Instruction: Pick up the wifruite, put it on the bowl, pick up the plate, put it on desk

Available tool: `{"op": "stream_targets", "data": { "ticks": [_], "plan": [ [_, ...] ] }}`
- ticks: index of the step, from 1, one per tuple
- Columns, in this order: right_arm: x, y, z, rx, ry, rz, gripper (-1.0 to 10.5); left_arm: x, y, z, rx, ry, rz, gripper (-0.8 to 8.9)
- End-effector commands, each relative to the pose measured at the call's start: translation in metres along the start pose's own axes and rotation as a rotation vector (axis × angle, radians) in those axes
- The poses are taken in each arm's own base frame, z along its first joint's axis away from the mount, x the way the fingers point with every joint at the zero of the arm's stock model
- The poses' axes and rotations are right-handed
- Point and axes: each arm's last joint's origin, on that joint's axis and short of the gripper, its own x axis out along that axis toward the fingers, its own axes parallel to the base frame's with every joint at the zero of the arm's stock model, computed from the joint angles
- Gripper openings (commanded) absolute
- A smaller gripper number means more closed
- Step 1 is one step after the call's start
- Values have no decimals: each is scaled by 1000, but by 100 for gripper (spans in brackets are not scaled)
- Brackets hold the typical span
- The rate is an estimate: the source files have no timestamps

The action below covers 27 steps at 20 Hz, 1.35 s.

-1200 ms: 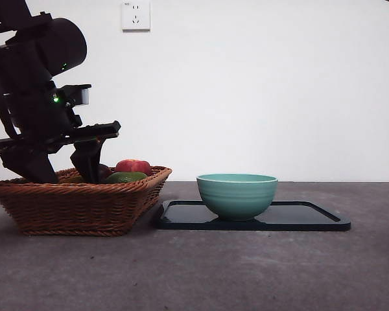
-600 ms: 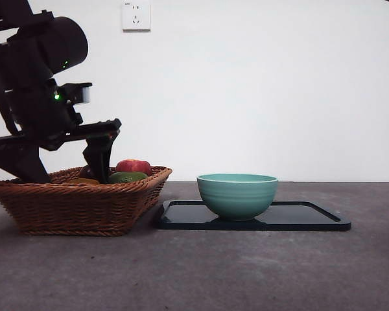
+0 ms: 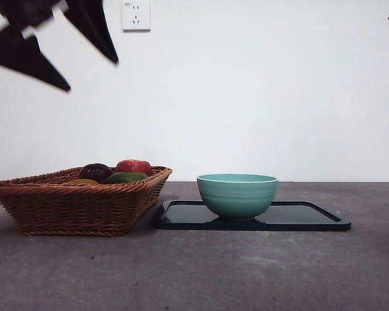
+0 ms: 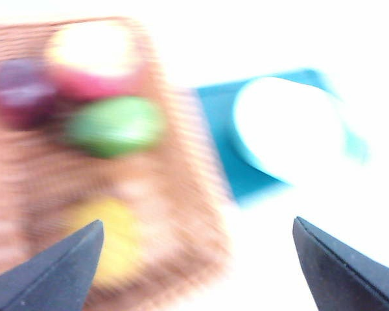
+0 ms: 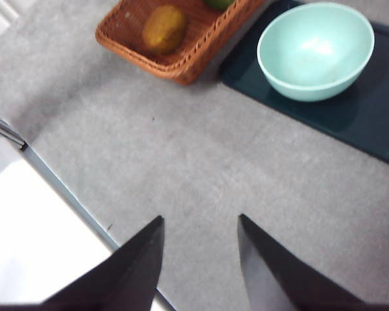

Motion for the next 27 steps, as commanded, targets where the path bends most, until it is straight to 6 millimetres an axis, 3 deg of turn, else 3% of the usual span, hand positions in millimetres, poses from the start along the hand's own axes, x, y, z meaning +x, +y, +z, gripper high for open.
{"op": "stream_targets", "data": {
  "ticks": [1, 5, 8, 13, 15, 20, 27],
  "plan": [
    [0, 1, 3, 2, -11, 3, 182, -26, -12, -3, 121, -1, -66, 464],
    [0, 1, 3, 6, -12, 3, 182, -62, -24, -22, 187, 49, -197, 463],
    [0, 1, 3, 17, -12, 3, 182, -77, -29, -31, 216, 52, -271, 463],
    [0, 1, 3, 59, -12, 3, 183, -80, -30, -31, 220, 42, -271, 463],
    [1, 0, 6, 103, -45, -22, 272, -80, -30, -31, 219, 42, -271, 464],
    [14, -9, 39, 177, -159, -128, 322, -80, -30, -31, 220, 42, -271, 463],
    [75, -55, 105, 229, -54, -234, 323, -80, -30, -31, 220, 42, -271, 463]
  ]
}}
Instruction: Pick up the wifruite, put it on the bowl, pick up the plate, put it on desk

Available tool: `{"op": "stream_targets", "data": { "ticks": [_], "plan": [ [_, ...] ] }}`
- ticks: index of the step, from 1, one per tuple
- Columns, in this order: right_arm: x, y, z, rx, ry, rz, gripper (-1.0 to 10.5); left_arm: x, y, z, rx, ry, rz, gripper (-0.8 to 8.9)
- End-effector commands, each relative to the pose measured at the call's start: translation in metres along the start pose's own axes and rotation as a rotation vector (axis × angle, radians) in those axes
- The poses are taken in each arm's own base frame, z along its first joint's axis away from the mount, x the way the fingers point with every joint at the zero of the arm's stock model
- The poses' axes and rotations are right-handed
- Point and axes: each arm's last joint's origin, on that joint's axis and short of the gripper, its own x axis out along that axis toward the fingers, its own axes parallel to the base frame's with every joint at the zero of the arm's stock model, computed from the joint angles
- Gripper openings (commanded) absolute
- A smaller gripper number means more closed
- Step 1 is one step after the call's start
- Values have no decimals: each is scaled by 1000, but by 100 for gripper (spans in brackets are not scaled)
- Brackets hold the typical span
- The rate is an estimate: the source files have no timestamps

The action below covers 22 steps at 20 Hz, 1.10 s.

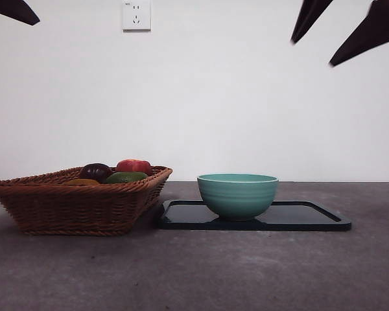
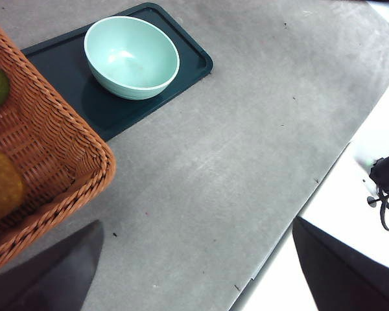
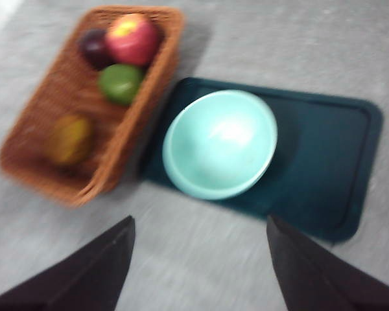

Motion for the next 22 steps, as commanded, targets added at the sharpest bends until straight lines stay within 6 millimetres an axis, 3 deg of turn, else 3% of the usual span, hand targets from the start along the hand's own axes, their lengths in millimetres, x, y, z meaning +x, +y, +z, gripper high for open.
{"op": "stream_targets", "data": {
  "ticks": [1, 6, 13, 18, 22],
  "plan": [
    [24, -5, 21, -14, 27, -26, 324, -2, -2, 6, 24, -18, -5, 464],
    [84, -26, 47, 6, 129, -76, 323, -2, -2, 6, 25, -18, -5, 463],
    [153, -48, 35, 15, 247, -99, 323, -2, -2, 6, 26, -18, -5, 464],
    [179, -58, 24, 25, 304, -111, 321, -2, -2, 6, 26, -19, -5, 464],
    [189, -60, 20, 15, 309, -109, 180, -2, -2, 6, 26, -18, -5, 464]
  ]
}}
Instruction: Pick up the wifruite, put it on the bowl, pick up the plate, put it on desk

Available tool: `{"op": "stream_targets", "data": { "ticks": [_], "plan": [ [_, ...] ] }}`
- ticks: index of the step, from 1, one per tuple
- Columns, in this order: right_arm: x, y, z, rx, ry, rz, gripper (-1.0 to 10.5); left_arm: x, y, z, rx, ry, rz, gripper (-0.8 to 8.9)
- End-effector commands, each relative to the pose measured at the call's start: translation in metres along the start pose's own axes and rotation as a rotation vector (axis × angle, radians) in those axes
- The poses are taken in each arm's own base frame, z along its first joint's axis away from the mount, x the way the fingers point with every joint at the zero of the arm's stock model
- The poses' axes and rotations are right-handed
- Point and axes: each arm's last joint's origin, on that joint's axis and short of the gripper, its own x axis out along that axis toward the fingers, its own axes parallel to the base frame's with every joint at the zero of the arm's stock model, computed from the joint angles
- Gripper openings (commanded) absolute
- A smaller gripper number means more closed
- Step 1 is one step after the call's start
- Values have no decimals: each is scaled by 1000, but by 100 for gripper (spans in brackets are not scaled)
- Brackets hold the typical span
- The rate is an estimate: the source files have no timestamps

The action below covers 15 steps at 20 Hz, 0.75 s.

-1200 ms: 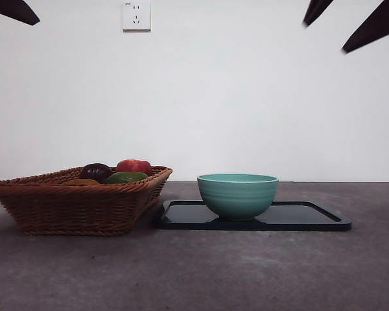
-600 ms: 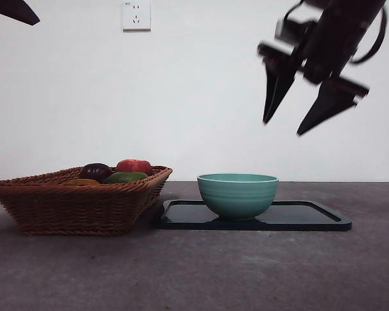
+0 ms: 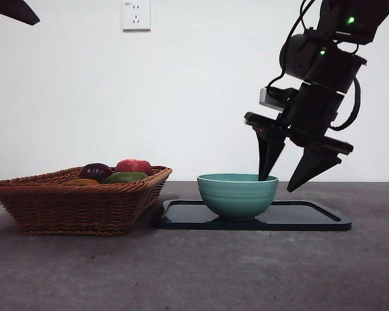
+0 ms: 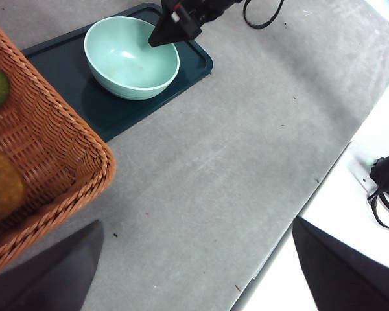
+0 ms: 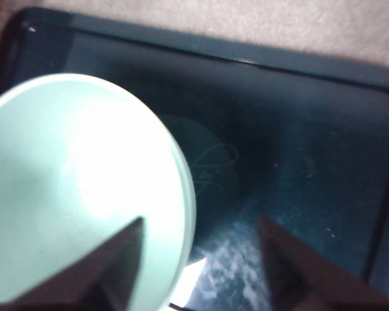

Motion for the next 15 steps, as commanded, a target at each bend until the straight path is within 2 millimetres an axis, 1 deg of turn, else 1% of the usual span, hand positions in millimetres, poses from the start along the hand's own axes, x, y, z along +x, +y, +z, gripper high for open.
{"op": "stream_targets", "data": {
  "ticks": [1, 2, 4, 6, 8, 10, 12, 13, 15],
  "plan": [
    [5, 4, 7, -32, -30, 11, 140, -2, -2, 6, 23, -18, -4, 464],
    [5, 5, 8, -34, -41, 15, 93, -2, -2, 6, 23, -18, -4, 464],
    [5, 4, 8, -34, -43, 14, 50, -2, -2, 6, 22, -18, -4, 464],
    [5, 5, 8, -36, -49, 15, 43, -2, -2, 6, 23, -18, -4, 464],
    [5, 5, 9, -37, -56, 16, 8, -2, -2, 6, 22, -18, -4, 464],
    [2, 5, 11, -37, -69, 18, 8, -2, -2, 6, 22, -17, -4, 464],
    [-7, 8, 13, -43, -96, 20, 8, -2, -2, 6, 22, -17, -4, 464],
    [-16, 10, 14, -48, -120, 19, 8, -2, -2, 6, 22, -17, -4, 464],
    [-40, 16, 16, -61, -180, 21, 8, -2, -2, 6, 22, -17, -4, 464]
  ]
}}
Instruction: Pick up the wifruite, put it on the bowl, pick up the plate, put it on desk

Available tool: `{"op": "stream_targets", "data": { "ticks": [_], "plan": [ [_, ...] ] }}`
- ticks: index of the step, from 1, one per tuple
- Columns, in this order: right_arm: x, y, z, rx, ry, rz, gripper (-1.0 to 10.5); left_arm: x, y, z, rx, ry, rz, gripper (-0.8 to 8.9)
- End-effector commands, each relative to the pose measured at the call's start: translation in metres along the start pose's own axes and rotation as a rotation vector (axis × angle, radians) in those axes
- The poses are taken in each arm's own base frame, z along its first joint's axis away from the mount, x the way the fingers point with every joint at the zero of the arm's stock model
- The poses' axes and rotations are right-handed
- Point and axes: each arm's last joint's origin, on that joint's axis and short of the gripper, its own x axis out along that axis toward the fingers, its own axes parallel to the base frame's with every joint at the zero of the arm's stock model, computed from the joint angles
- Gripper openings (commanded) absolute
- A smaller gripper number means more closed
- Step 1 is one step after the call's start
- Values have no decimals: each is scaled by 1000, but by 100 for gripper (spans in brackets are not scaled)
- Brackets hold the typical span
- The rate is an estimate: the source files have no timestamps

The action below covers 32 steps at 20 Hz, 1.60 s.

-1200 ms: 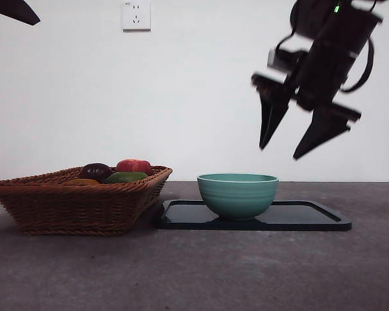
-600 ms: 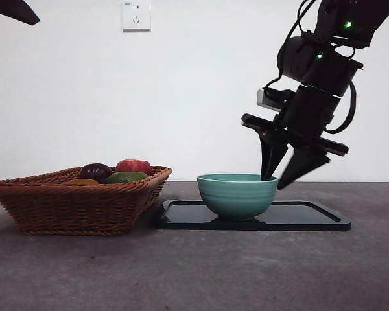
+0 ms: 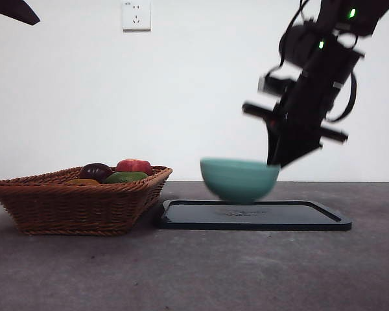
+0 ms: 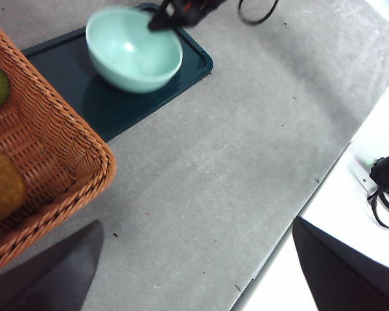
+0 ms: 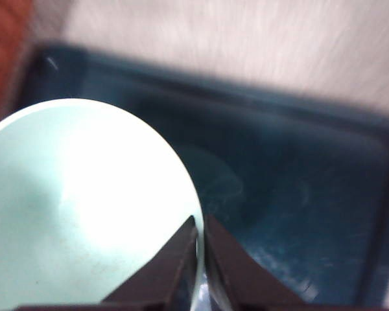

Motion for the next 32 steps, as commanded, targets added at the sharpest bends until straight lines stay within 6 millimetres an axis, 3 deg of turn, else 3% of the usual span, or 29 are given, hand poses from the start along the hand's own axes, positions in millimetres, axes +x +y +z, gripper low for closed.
{"op": "stream_targets", "data": {
  "ticks": [1, 5, 9, 12, 14, 17, 24, 27, 32],
  "plan": [
    [-33, 12, 12, -37, -102, 23, 8, -2, -2, 6, 22, -17, -4, 464],
    [-92, 26, 6, -69, -142, 81, 8, -2, -2, 6, 22, -17, -5, 464],
    [-149, 42, -16, -136, -142, 86, 8, -2, -2, 6, 22, -17, -4, 464],
    [-180, 49, -40, -163, -129, 98, 8, -2, -2, 6, 22, -17, -5, 464],
    [-187, 51, -59, -179, -134, 115, 8, -2, -2, 6, 22, -17, -5, 464],
    [-175, 49, -87, -178, -87, 130, 8, -2, -2, 6, 22, -17, -5, 464],
    [-103, 49, -138, -175, 20, 180, 8, -2, -2, 6, 21, -17, -5, 464],
    [-78, 48, -150, -166, 69, 177, 8, -2, -2, 6, 22, -17, -5, 464],
    [-52, 56, -152, -199, 92, 125, 8, -2, -2, 6, 21, -17, -5, 464]
  ]
}}
